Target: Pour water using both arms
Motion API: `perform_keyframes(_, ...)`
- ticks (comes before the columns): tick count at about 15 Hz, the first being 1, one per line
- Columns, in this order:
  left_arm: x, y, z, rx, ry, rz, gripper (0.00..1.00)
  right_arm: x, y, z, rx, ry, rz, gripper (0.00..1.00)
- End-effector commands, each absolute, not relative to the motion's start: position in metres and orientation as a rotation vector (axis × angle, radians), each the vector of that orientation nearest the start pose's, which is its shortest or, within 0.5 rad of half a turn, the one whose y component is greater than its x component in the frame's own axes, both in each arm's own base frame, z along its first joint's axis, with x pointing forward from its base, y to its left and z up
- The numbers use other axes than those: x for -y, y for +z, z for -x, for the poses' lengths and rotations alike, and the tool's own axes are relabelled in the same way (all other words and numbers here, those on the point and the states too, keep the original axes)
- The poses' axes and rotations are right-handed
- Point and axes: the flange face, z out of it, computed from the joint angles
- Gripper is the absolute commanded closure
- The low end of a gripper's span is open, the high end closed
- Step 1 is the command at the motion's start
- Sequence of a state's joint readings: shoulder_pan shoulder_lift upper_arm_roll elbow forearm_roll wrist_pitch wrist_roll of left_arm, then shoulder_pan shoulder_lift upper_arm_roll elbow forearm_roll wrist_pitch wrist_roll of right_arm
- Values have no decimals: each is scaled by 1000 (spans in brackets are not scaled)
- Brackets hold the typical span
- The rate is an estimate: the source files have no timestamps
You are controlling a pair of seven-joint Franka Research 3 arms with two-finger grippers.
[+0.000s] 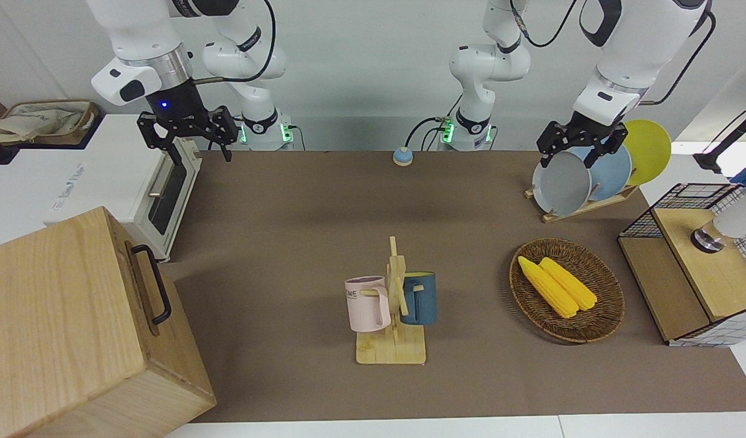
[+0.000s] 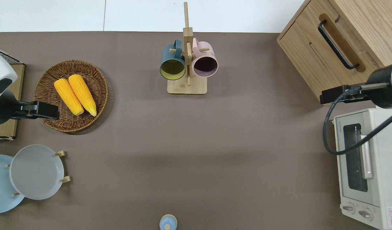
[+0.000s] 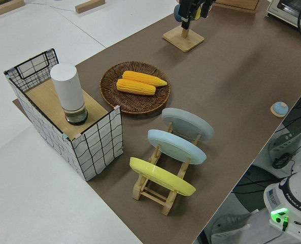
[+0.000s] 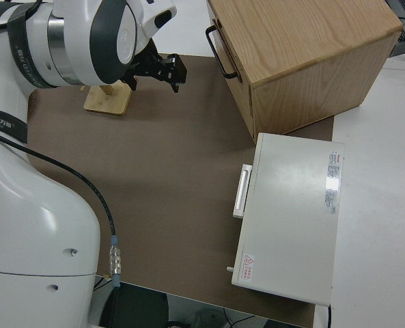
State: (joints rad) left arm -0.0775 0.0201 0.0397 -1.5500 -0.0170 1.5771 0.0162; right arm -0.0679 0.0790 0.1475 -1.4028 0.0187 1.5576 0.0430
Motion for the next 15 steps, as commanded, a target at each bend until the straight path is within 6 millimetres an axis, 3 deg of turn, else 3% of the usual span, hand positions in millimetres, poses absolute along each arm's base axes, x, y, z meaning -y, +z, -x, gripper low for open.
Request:
perform_keyframes(1, 21, 637, -555, -104, -39, 3181, 0, -36, 663, -571, 67, -95, 3090, 7)
perform_keyframes(6, 9, 636, -556, -74, -40, 3184, 0, -44, 664, -568, 89, -76, 3090, 9)
perform_keyframes(10, 16, 634, -556, -81, -35, 3183, 0, -47, 662, -568, 90, -72, 3075, 9)
perform_keyframes(15, 11, 633, -557, -81, -32, 3175, 0, -87, 633, -575, 142, -44, 3023, 9)
